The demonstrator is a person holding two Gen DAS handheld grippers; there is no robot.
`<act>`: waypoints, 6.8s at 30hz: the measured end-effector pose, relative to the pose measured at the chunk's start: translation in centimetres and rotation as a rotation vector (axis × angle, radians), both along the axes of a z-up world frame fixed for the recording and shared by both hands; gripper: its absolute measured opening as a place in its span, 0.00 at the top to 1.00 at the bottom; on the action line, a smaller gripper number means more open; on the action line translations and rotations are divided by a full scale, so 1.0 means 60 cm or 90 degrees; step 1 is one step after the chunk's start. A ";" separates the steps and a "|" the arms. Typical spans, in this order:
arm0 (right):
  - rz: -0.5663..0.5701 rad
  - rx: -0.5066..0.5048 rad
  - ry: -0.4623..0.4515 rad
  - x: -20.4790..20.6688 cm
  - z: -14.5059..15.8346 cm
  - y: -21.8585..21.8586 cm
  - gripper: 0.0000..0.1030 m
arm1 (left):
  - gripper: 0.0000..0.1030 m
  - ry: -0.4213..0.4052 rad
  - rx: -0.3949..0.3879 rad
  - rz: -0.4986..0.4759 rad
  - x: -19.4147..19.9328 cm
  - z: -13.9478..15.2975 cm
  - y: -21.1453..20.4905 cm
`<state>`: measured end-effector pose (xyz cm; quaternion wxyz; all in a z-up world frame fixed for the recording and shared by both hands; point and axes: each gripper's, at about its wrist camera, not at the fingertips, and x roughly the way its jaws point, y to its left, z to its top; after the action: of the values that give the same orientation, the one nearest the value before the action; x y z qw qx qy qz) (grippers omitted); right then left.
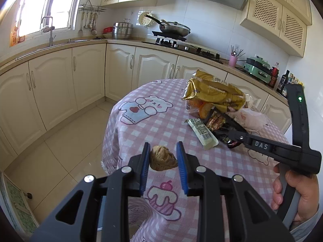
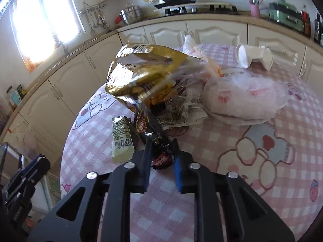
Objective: Collect trash
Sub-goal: 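Grasp the dark snack wrapper with the right tool, then carry the ball and wrapper to the blue bucket and open both tools, then move both open tools back over the table, then grasp the white snack-bar wrapper with the left tool while the right tool grasps a clear plastic bag, then carry both items over the blue bucket and open both tools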
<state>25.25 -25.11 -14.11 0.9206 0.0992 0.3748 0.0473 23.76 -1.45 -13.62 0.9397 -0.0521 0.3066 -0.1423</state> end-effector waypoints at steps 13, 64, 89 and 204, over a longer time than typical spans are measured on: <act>0.072 -0.046 -0.127 -0.148 0.053 0.096 0.94 | 0.75 0.013 -0.042 0.061 -0.038 -0.019 0.113; 0.339 -0.090 0.048 0.058 -0.200 0.549 0.78 | 0.36 0.225 -0.037 0.336 0.055 -0.267 0.433; 0.004 -0.091 -0.149 -0.105 0.053 0.047 0.57 | 0.30 0.045 -0.024 -0.006 0.014 0.002 -0.028; 0.393 -0.093 0.067 0.050 -0.214 0.589 0.51 | 0.56 0.239 -0.115 0.332 0.046 -0.287 0.475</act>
<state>28.26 10.24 -26.94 0.8469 -0.0834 0.4365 0.2922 26.51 27.06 -30.85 0.8630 -0.2373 0.4371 0.0886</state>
